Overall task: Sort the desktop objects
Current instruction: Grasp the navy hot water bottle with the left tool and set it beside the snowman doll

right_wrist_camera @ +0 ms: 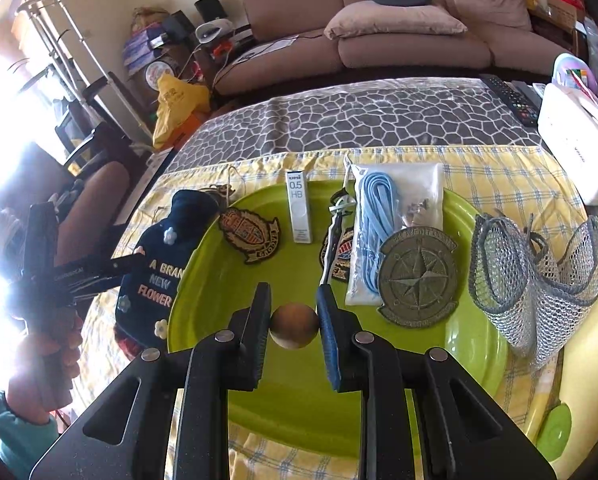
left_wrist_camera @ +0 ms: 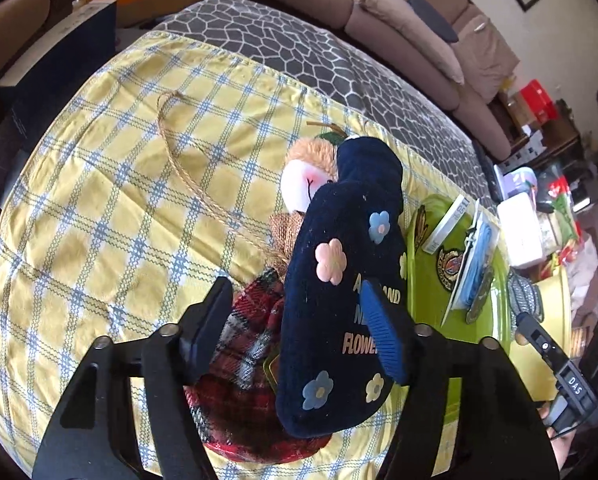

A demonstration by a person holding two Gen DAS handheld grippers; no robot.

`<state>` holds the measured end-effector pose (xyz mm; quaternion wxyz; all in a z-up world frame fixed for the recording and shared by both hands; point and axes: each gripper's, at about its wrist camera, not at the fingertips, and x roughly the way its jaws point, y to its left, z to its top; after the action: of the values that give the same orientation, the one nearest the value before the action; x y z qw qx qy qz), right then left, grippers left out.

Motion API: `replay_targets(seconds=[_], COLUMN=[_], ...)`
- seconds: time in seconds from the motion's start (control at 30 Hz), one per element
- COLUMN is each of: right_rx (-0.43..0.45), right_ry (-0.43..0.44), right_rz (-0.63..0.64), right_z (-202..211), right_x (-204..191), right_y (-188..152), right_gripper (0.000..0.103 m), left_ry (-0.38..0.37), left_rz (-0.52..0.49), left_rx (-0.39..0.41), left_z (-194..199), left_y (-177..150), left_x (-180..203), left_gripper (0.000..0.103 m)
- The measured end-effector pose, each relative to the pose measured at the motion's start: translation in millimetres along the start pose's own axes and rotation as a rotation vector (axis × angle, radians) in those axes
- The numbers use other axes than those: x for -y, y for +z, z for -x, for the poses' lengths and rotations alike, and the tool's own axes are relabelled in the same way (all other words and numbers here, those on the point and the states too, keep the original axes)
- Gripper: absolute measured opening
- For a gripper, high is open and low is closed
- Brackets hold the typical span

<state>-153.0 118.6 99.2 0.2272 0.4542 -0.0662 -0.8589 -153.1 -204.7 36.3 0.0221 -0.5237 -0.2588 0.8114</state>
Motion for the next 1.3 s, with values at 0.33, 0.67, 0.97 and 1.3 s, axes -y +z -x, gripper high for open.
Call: replay_targets(seconds=[0.33,0.67,0.97,1.3], right_rx=[-0.005,-0.003,-0.007,-0.013], right_ry=[-0.002,0.001,-0.003,-0.008], right_rz=[0.002,0.003,0.001,0.012], right_z=[-0.6,-0.5,-1.0,-3.7], right_x=[-3.2,-7.0,-3.7,-8.7], right_y=[-0.5,0.7,0.7,1.4], right_gripper=[0.023,0.023,0.023,0.024], left_ry=[-0.023,-0.101,0.071,0.066], left_rz=[-0.054,0.035,0.201,-0.033], left_rx=[0.012,0.142,0.172,0.212], left_z=[-9.2,42.1,57.3,68.7], left_y=[-8.5,8.8,21.9,10.0], left_x=[20.9,-9.2,-87.5,-26.2], left_gripper=[0.033,0.014,0.026,0.071])
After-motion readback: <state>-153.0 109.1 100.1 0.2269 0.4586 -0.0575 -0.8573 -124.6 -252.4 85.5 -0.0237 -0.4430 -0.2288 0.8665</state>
